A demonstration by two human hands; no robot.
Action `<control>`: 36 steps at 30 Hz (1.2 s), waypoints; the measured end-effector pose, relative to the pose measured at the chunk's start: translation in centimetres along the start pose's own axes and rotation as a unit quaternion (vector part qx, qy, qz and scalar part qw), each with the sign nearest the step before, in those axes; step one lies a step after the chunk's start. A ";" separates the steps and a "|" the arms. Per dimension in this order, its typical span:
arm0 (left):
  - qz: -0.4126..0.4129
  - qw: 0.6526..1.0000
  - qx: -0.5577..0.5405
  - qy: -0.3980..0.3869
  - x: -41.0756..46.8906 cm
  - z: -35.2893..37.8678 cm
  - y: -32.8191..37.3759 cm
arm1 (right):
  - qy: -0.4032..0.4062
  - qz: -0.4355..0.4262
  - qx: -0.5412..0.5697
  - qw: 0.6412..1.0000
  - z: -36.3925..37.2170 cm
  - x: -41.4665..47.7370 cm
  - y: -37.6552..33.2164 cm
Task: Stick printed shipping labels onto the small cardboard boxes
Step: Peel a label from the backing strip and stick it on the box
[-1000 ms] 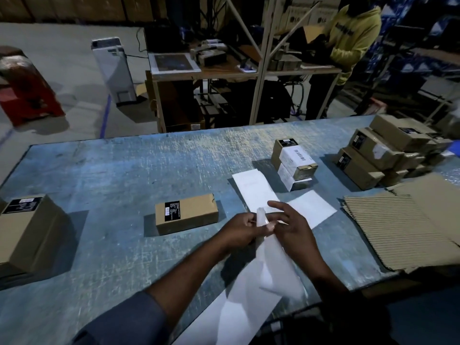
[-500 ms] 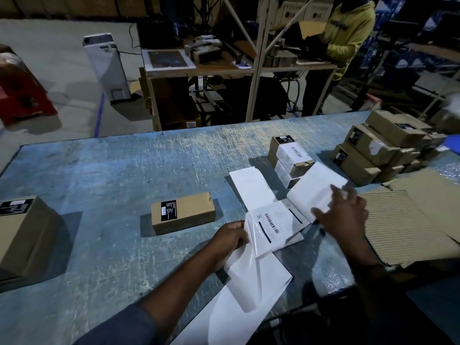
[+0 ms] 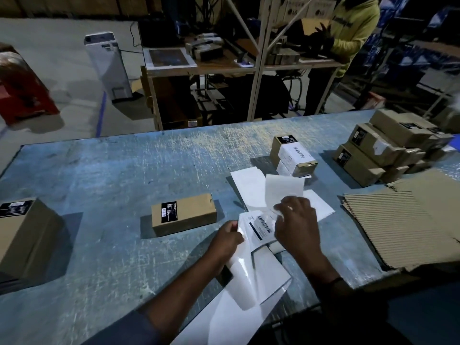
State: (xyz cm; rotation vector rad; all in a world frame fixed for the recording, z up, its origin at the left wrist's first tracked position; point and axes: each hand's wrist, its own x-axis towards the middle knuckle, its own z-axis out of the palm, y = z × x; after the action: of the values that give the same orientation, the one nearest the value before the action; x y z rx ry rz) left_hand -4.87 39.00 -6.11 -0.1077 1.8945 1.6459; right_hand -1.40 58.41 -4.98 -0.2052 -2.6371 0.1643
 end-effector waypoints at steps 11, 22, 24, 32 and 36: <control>0.038 0.999 0.000 0.025 -0.4 0.5 1.1 | -0.169 0.101 0.291 0.936 -0.8 -1.5 -4.0; 0.112 0.990 0.062 -0.057 0.6 3.0 5.5 | -0.037 0.311 0.396 0.863 -4.4 1.9 5.2; 0.116 0.989 0.062 -0.066 0.7 3.5 5.4 | 0.000 0.310 0.336 0.889 -4.7 1.7 6.7; 0.115 0.991 -0.008 -0.061 0.7 4.7 4.7 | -0.022 0.045 0.329 0.943 -4.2 -1.5 2.2; 0.122 0.991 -0.001 -0.055 0.9 4.0 4.3 | -0.024 0.061 0.336 0.940 -3.8 -2.0 1.5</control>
State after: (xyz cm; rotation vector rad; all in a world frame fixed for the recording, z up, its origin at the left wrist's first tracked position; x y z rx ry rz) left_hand -5.92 43.89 -2.93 0.2178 1.8798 1.7729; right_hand 2.34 59.82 -2.77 -0.1283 -2.4457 1.0955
